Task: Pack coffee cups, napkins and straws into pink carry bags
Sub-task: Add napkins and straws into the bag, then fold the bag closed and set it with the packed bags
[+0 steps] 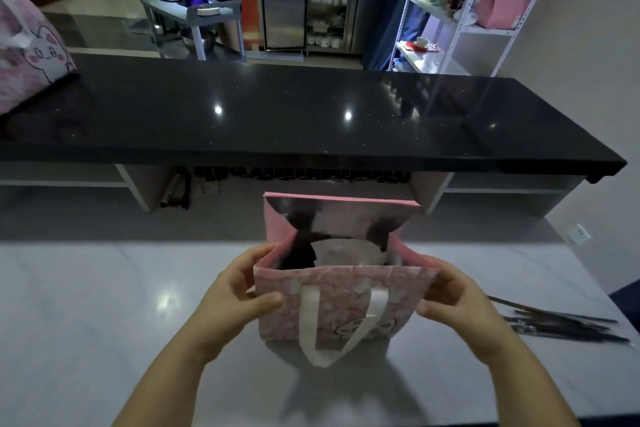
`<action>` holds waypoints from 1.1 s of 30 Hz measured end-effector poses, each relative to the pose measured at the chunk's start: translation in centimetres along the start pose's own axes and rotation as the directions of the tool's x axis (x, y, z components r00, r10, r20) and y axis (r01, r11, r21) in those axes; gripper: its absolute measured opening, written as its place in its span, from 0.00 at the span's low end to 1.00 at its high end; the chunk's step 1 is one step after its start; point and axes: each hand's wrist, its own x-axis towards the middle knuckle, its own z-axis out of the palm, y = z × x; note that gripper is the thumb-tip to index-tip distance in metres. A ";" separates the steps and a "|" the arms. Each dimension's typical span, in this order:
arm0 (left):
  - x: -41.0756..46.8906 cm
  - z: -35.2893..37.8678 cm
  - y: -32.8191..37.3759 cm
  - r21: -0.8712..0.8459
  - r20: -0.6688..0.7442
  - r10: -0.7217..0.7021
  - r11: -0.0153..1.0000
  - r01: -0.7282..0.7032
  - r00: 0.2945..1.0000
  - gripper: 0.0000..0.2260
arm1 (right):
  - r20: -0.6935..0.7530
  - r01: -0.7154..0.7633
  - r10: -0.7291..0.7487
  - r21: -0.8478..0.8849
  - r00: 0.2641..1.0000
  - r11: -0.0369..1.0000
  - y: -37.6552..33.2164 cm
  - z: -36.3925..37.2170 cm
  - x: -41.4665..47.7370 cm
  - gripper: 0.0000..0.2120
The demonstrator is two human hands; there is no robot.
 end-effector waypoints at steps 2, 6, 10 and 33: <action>0.3 1.4 0.1 0.016 -0.158 0.045 0.999 -0.043 0.987 0.20 | -0.177 0.083 -0.081 0.006 0.981 0.997 1.0 2.1 0.7 0.17; 0.4 3.1 0.4 -0.041 -0.306 0.050 0.997 -0.065 0.951 0.11 | -0.435 0.153 -0.117 0.048 0.893 0.987 1.9 4.9 1.9 0.11; -0.2 3.6 0.1 0.062 -0.436 0.075 0.997 -0.054 0.897 0.06 | -0.445 0.154 -0.151 -0.031 0.882 0.988 2.3 4.9 2.0 0.08; 2.1 2.1 1.9 0.143 -0.396 0.149 0.985 -0.099 0.906 0.20 | -0.066 0.444 -0.642 -0.669 0.764 0.596 1.2 0.4 3.0 0.19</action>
